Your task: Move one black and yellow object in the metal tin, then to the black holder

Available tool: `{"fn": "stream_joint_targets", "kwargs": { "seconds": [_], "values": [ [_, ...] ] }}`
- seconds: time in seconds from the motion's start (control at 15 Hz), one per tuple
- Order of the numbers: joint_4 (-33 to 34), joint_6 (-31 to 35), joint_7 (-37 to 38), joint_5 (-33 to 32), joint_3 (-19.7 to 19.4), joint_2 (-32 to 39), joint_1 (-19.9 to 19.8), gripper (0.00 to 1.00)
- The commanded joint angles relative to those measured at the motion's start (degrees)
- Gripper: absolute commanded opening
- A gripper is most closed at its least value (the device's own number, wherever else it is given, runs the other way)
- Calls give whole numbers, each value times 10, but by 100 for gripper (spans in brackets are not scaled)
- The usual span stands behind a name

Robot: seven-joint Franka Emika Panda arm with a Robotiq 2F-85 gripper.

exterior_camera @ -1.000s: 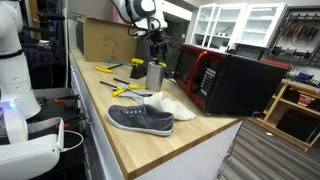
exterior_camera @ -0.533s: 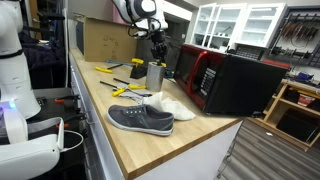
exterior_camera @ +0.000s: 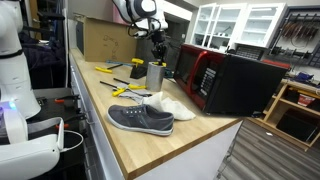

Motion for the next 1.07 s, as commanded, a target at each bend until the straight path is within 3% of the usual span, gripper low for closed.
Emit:
{"fn": "stream_joint_targets", "kwargs": {
  "seconds": [0.0, 0.33, 0.67, 1.0],
  "values": [
    [-6, -9, -9, 29, 8, -40, 7, 4],
    [-3, -14, -42, 81, 28, -97, 13, 4],
    [2, -36, -62, 86, 50, -150, 8, 4],
    [0, -26, -112, 139, 63, -155, 17, 4]
  ]
}}
